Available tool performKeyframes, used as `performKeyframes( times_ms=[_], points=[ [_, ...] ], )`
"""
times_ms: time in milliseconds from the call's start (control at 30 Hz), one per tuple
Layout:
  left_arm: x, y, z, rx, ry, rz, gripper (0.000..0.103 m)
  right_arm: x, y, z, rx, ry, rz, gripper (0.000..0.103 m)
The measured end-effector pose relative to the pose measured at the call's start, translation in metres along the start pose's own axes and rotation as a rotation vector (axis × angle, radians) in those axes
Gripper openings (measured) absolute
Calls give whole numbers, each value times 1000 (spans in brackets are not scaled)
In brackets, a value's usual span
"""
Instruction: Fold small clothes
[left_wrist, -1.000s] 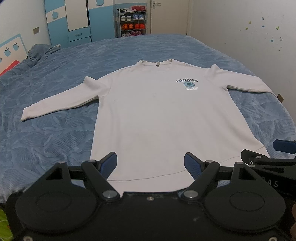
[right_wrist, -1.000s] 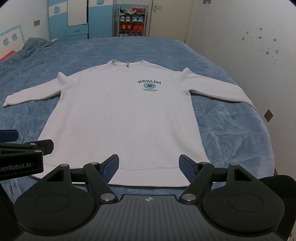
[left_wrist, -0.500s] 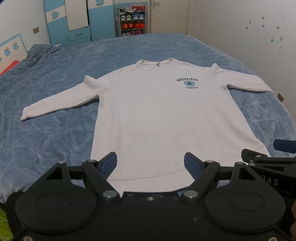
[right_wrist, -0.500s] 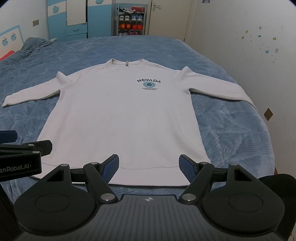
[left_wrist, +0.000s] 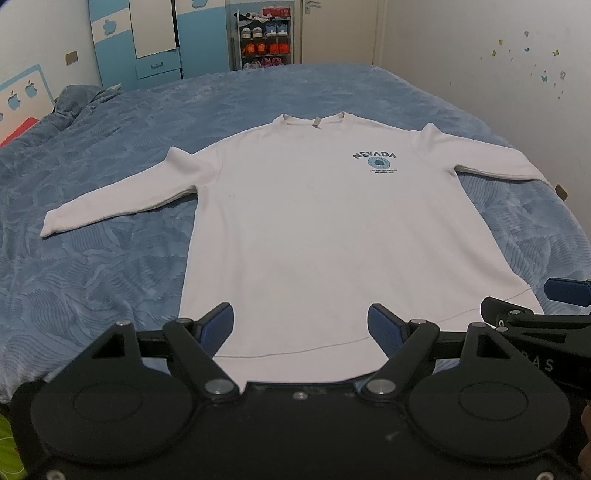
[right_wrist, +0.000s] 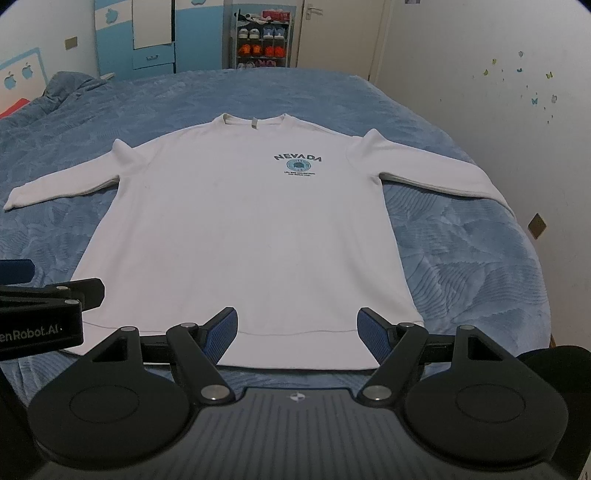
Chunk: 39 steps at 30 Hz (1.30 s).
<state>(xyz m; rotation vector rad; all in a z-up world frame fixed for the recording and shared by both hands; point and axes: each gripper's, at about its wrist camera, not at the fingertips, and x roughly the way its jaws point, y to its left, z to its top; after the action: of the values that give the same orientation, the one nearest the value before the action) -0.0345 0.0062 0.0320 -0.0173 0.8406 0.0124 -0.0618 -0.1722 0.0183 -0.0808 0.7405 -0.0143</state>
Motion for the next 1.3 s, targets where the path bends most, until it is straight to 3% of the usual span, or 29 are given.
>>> performKeyframes(
  times_ms=[500,700,800,900,1033,1167,1300],
  points=[
    [16,8,3,-24,26,-5,81,16,4,3,61,34,59,87],
    [36,31,12,-60,28,10,81,18,-10,18,97,-60,72,87],
    [59,82,22,-165,46,42,81,28,-19,33,34,-57,7,88],
    [80,155,28,-326,37,147,81,43,-31,50,0,-51,-65,89],
    [108,251,37,-487,-40,290,81,68,-47,74,-13,-45,-105,89],
    [148,347,49,-665,-108,245,81,98,-44,89,-72,-31,-125,89],
    [188,428,59,-831,-154,407,81,117,-39,107,-110,-57,-140,89]
  ],
)
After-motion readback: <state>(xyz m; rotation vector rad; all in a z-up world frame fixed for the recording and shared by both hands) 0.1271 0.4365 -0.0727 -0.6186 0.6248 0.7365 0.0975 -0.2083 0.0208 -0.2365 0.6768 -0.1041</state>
